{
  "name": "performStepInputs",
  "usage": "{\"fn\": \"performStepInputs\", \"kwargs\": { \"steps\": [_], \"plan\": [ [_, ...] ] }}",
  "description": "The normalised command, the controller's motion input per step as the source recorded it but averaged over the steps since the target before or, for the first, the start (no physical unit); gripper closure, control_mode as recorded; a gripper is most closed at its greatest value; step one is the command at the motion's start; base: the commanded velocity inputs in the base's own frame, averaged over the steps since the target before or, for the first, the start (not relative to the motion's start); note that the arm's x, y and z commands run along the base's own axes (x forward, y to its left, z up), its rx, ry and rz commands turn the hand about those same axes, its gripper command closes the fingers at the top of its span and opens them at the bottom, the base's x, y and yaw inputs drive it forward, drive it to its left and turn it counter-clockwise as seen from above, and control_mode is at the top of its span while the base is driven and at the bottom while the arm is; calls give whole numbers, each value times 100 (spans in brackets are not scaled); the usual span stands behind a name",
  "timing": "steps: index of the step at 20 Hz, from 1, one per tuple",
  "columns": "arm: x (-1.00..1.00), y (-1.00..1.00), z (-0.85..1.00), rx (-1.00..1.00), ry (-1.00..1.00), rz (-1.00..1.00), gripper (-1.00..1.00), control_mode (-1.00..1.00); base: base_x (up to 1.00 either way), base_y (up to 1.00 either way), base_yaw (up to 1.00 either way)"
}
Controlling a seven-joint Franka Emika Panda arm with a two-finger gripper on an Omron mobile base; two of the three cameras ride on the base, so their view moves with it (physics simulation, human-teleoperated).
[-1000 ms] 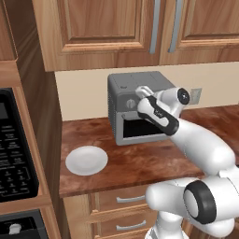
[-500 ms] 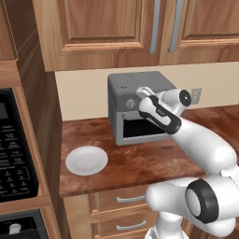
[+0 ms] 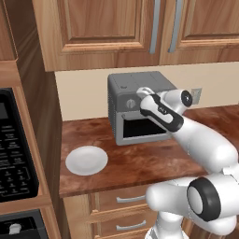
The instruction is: Pull the toaster oven rack outwards. Pick up the baguette from the plate and place it on the toaster oven rack. Close the toaster oven door fully and set the temperature to the lowest setting.
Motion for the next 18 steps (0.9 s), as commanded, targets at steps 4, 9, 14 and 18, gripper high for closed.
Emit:
{"fn": "performStepInputs", "kwargs": {
  "steps": [4, 9, 14, 18],
  "plan": [
    [38, -33, 0, 2, 0, 0, -100, -100, 0, 0, 0],
    [27, -46, 0, 3, 0, 1, -100, -100, 0, 0, 0],
    [-1, -28, 1, 6, -3, 0, -100, -100, 0, 0, 0],
    [-2, -21, 7, 12, -3, 0, -100, -100, 0, 0, 0]
  ]
}}
